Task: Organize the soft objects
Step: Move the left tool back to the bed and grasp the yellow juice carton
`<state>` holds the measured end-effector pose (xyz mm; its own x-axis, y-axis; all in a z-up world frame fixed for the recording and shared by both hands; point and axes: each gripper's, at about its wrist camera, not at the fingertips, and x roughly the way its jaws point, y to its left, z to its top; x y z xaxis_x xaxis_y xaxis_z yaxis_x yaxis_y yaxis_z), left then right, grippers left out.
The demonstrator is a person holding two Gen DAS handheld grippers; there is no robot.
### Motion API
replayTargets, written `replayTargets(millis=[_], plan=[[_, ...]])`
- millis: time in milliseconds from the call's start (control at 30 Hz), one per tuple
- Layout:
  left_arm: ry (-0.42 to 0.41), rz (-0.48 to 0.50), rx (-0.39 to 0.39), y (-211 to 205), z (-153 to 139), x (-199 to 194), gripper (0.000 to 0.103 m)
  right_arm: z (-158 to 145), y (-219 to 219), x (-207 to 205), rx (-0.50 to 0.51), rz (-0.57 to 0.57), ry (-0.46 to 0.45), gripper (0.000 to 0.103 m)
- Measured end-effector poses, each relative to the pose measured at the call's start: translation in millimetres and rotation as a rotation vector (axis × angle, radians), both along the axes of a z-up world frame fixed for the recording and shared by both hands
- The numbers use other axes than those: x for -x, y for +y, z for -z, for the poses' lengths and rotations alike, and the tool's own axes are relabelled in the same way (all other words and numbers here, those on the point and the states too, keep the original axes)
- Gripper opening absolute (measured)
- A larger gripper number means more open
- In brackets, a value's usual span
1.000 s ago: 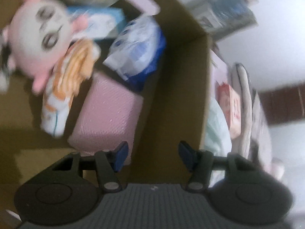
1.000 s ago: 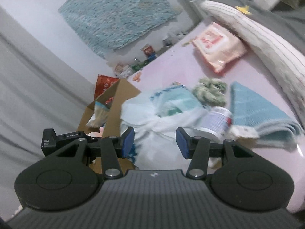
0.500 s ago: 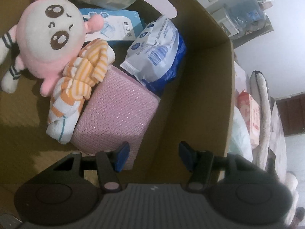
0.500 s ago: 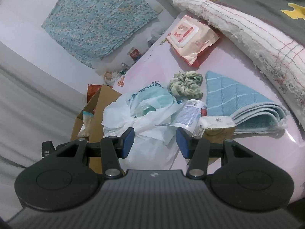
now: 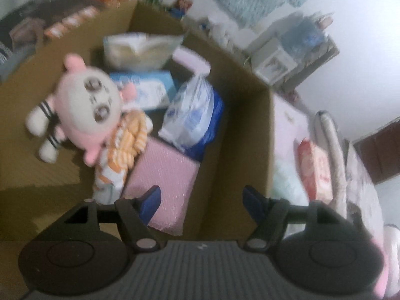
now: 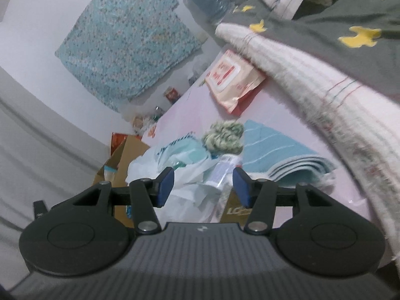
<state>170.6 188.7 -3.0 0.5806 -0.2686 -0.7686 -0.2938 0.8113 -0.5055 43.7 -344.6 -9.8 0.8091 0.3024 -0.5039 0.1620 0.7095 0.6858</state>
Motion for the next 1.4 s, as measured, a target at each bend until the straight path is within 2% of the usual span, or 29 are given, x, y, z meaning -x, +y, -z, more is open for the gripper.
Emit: replayTargets(millis=[133,233,367,500,667,833,933,1067,1100,1267,1333,1400], plan=[[-0.127,-0.057,-0.092,-1.4,-41.1,30.0,0.074,4.1,-10.9,11.4,-0.006,0.034,-0.014,0.052],[-0.219,-0.054,-0.136,-12.5,-72.4,57.6,0.076,8.7,-17.2,18.0,-0.016,0.049,-0.021,0.054],[-0.331,0.054,-0.197,-52.5,-100.7,91.9,0.087,15.3,-24.0,27.0,-0.034,0.058,-0.034,0.057],[-0.374,0.233,-0.255,-112.0,-108.4,116.5,0.09,22.1,-28.0,33.3,-0.063,0.043,-0.036,0.059],[-0.379,0.502,-0.242,-194.6,-78.2,126.5,0.091,28.8,-32.0,38.8,-0.084,0.027,-0.029,0.06],[-0.304,0.695,-0.247,-267.5,-28.1,109.0,0.091,30.9,-35.2,50.1,-0.091,0.019,-0.024,0.06],[-0.307,0.785,-0.283,-302.7,-2.1,99.1,0.09,31.3,-37.6,55.1,-0.083,0.024,-0.022,0.06],[-0.346,0.838,-0.416,-339.5,21.6,83.3,0.084,35.3,-42.6,59.9,-0.087,0.039,-0.012,0.06],[-0.345,0.854,-0.429,-346.2,26.4,78.6,0.082,36.2,-44.3,59.4,-0.087,0.041,-0.01,0.06],[-0.314,0.894,-0.465,-370.6,49.3,56.6,0.062,26.7,-44.6,44.6,-0.059,0.019,-0.021,0.06],[-0.311,0.896,-0.476,-374.3,55.8,50.3,0.059,21.6,-43.8,36.1,-0.053,0.011,-0.032,0.06],[-0.321,0.882,-0.497,-375.4,59.2,46.6,0.051,18.8,-42.1,28.2,-0.054,0.003,-0.038,0.06]])
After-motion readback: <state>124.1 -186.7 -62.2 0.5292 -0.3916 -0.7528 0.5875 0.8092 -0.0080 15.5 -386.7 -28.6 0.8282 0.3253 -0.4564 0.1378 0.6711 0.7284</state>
